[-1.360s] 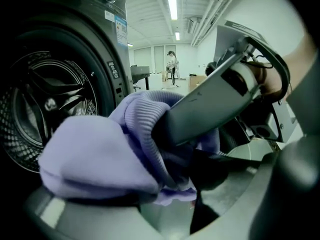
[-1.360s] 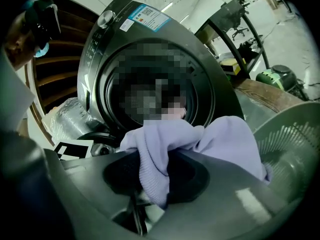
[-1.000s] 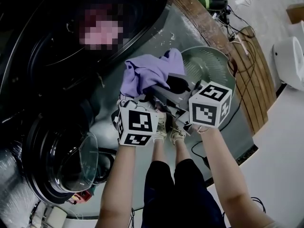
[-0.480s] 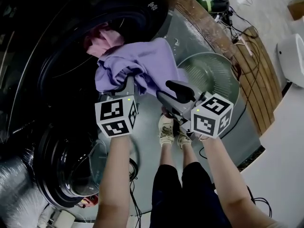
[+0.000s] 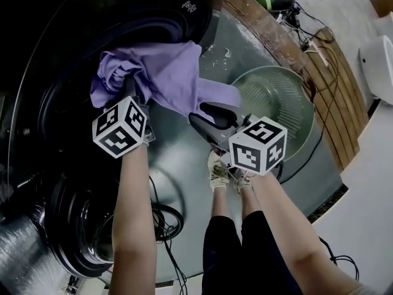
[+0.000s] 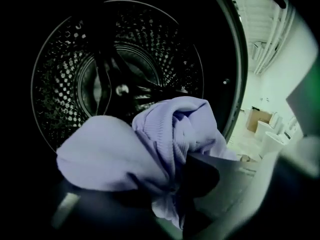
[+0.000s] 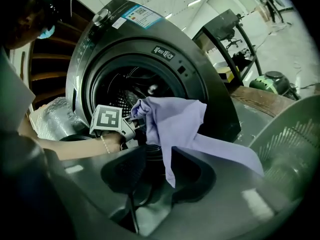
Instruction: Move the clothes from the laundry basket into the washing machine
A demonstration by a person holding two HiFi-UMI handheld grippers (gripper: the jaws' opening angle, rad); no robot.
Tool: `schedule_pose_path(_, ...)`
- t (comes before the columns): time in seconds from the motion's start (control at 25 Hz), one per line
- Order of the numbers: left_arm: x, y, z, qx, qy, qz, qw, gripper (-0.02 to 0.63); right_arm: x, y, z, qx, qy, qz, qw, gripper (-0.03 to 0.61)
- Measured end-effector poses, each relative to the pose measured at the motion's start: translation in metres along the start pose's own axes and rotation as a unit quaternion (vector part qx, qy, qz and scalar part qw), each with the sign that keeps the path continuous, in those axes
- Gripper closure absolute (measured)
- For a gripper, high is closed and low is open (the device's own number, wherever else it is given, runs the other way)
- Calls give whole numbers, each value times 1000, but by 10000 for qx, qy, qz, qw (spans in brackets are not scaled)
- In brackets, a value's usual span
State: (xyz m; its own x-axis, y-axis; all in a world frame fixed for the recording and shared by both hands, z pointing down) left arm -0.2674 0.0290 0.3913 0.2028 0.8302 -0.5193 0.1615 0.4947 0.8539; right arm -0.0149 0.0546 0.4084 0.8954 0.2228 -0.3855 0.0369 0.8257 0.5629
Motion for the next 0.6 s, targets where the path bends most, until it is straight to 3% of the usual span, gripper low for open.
schedule_pose_path(0.28, -14, -17, -18, 271, -995, 782, 9916, 460, -17, 3, -2, -131, -46, 46, 9999, 420)
schedule_pose_path(0.52, -32, -38, -22, 282, -1162, 1298, 9843, 460, -20, 10, -3, -150, -85, 48, 9998, 420)
schedule_pose_path(0.6, -40, -36, -24, 406, -1276, 1208, 9836, 448, -20, 14, -1, -203, -73, 29, 9998, 423)
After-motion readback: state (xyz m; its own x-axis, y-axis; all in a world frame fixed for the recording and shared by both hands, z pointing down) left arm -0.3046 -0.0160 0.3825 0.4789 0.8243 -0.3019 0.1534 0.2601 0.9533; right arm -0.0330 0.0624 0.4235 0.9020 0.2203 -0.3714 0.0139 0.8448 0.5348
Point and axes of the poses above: the fingertips, and each gripper's own axes: x backward along the fingers, z to its right, y out of its underside, the point moved 8 cm from there along x, backward along the fingers, and after that the axes turned 4 degrees about z, right-handed, at the moved point
